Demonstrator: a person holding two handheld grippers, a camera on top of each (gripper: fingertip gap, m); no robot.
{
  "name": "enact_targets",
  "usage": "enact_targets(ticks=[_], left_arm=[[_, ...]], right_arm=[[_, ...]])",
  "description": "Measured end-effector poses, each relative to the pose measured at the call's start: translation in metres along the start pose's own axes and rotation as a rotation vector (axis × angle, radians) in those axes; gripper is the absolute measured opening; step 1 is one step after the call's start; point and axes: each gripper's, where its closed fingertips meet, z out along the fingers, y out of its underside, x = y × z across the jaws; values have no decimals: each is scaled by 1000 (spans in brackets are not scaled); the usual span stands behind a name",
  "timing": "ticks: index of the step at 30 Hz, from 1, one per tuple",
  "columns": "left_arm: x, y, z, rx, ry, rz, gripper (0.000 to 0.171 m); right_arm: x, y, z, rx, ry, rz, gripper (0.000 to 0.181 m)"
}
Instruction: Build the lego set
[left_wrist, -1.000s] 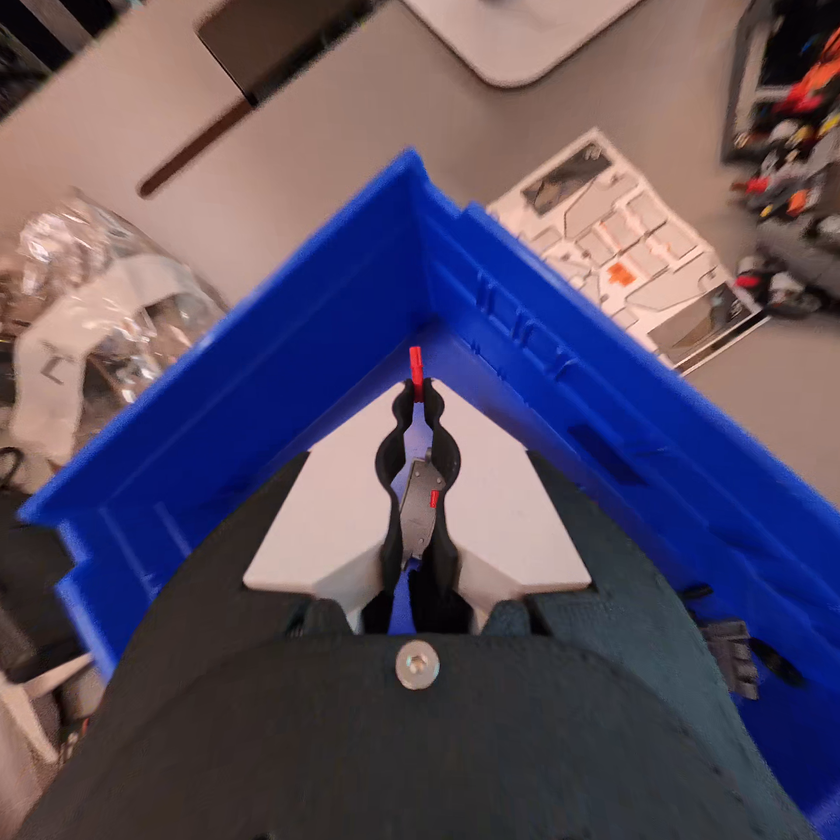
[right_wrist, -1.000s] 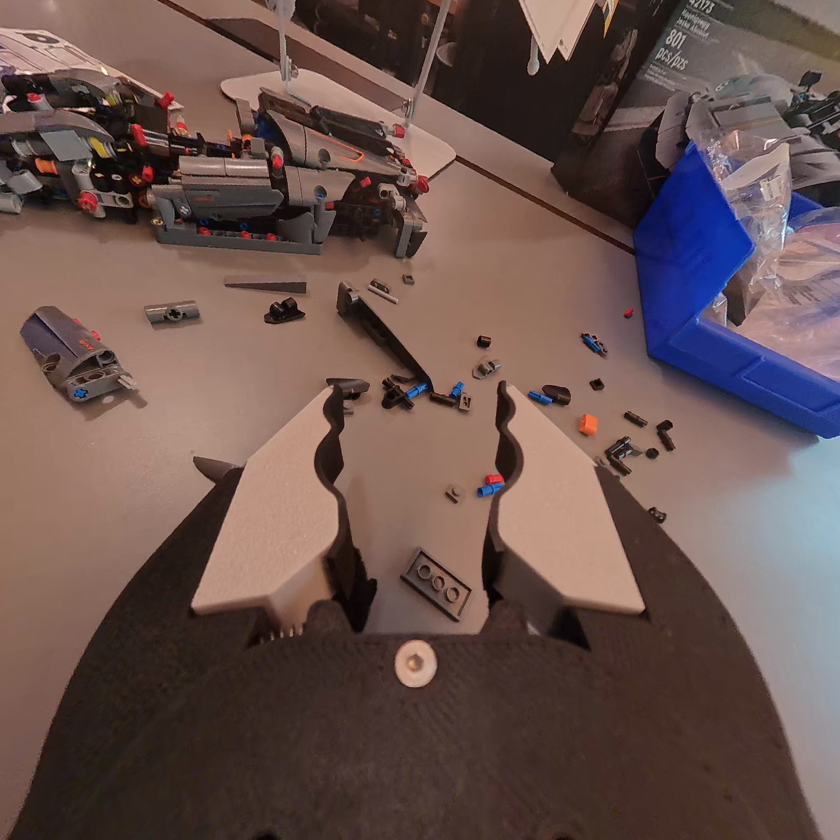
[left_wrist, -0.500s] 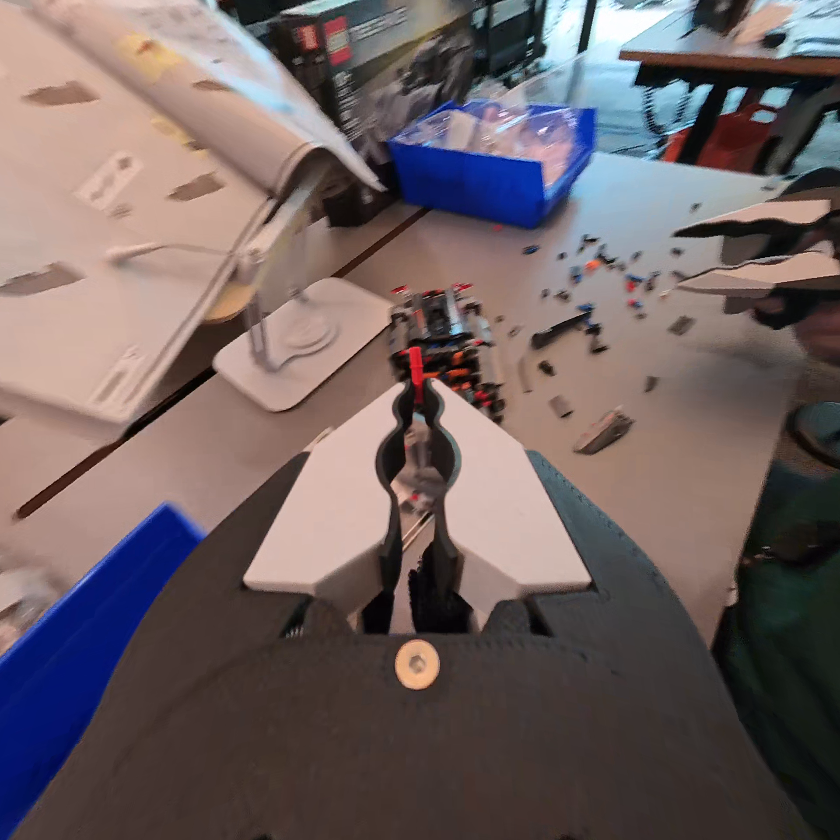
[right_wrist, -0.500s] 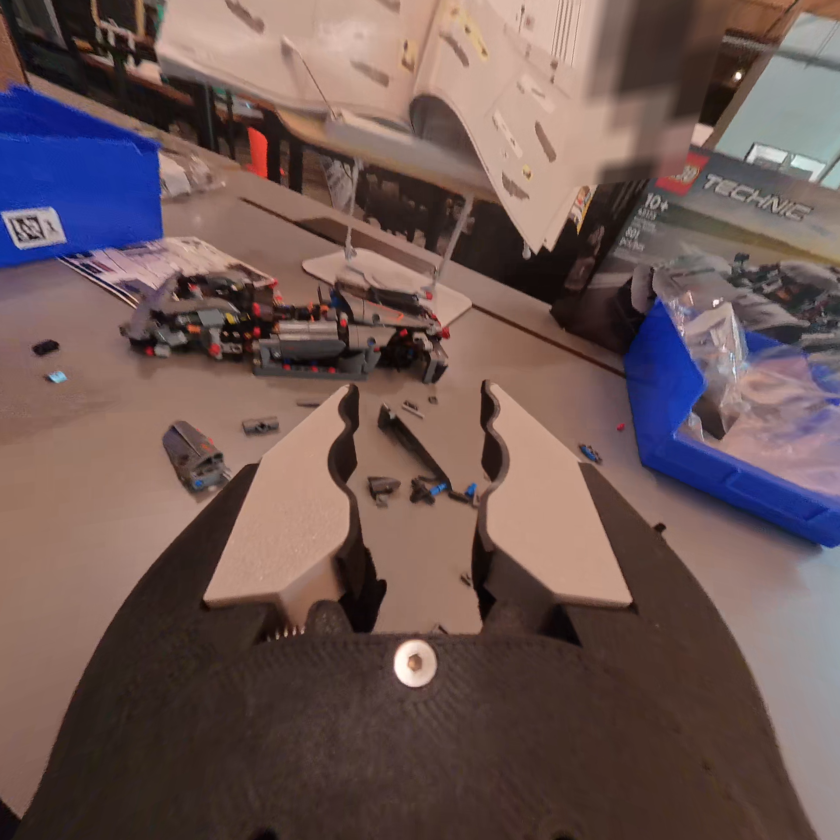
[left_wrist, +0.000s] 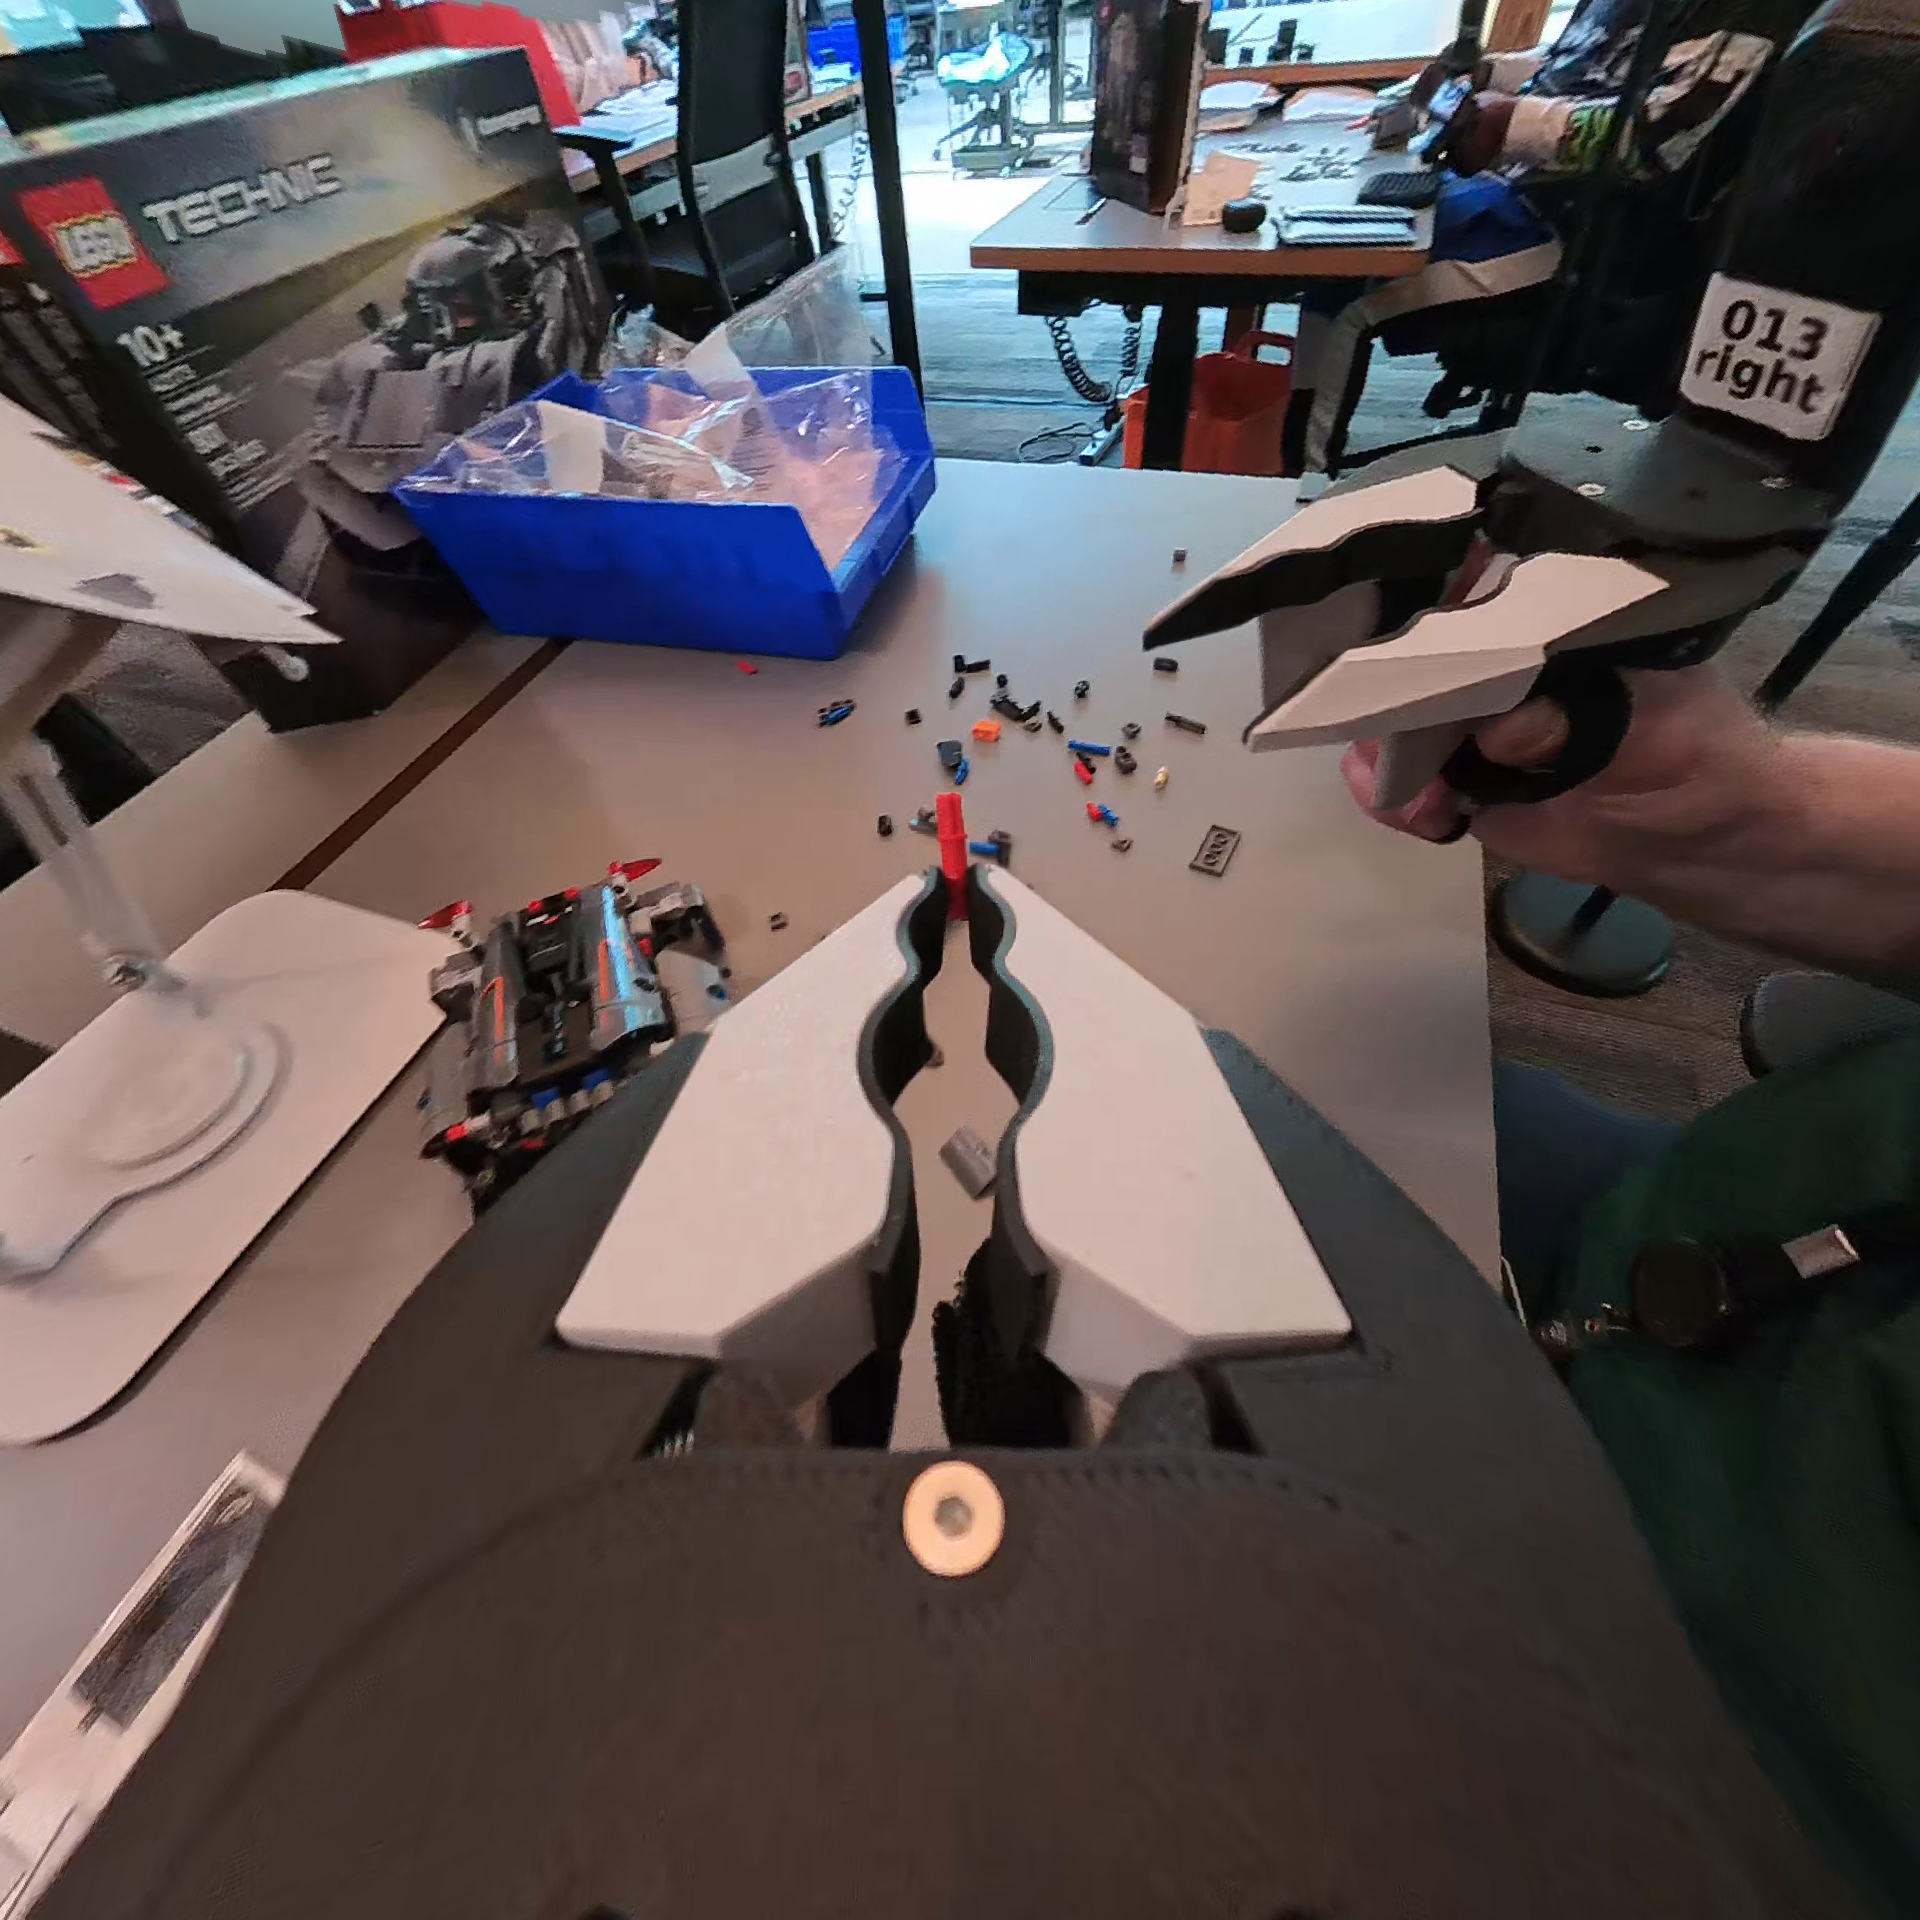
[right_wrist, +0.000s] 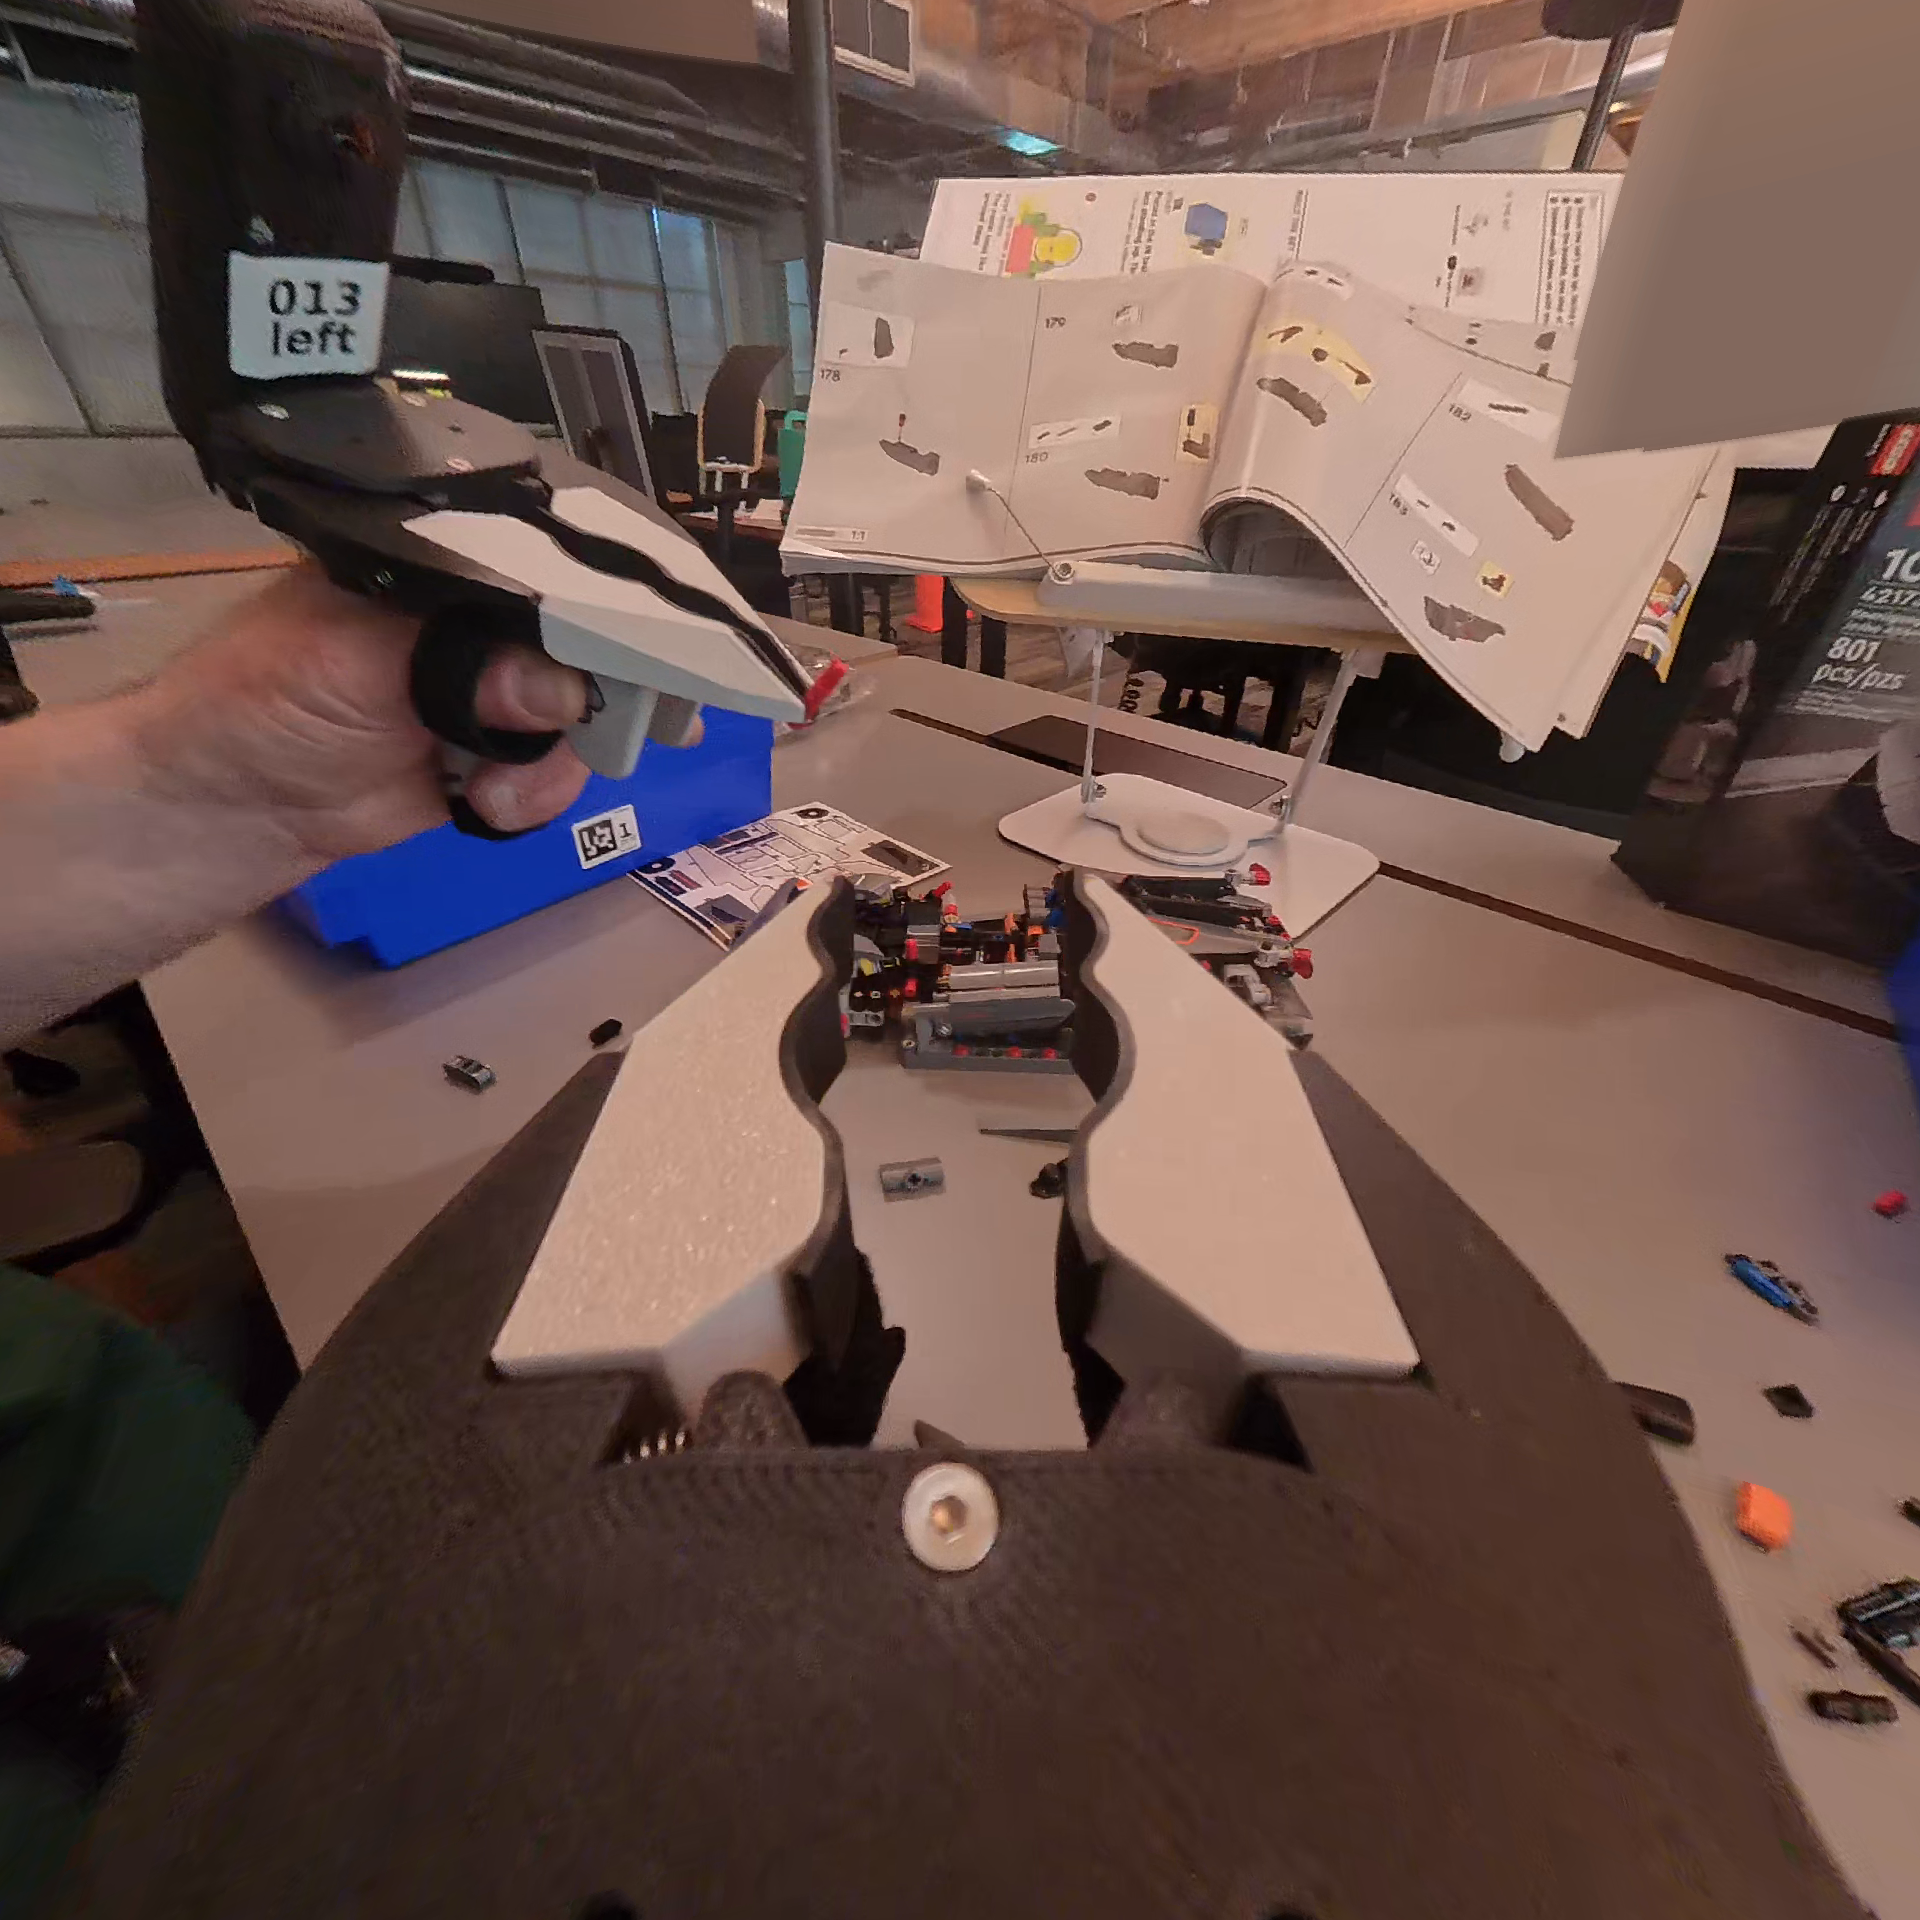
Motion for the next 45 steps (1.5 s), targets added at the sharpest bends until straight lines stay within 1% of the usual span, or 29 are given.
enact_targets(ticks=[3,6,11,14,18,20,24,29,32,35,37,39,41,43,45], left_arm=[[9,-5,14,31,59,-18,2],[16,-7,28,37,106,-25,2],[24,-8,47,53,150,-32,2],[27,-10,55,78,180,-70,2],[28,-16,60,143,252,-181,2],[24,-18,61,158,256,-180,2],[21,-16,60,132,208,-66,2],[25,-13,61,115,191,20,1],[30,-7,65,70,166,124,2],[35,1,70,-2,129,258,1],[36,5,72,-40,113,295,2],[34,0,71,-20,117,260,2],[32,-5,70,12,129,184,1],[32,-14,71,78,165,67,2],[37,-25,74,164,238,-111,2]], right_arm=[[1,-2,-2,10,-13,45,36],[2,-1,-3,-3,-27,75,35],[5,1,-1,-6,-58,132,34],[8,0,1,-3,-57,146,32],[17,-4,2,9,-20,117,33],[17,-7,4,7,-33,117,33],[19,-13,3,9,-64,141,30],[18,-8,3,-18,-94,193,29],[14,-4,5,-29,-131,250,28],[11,6,7,-73,-156,284,25],[19,7,2,-80,-124,268,25],[24,6,-5,-88,-119,264,26],[27,4,-11,-80,-105,223,30],[31,5,-14,-89,-42,125,30],[28,5,-14,-97,36,-42,31]])
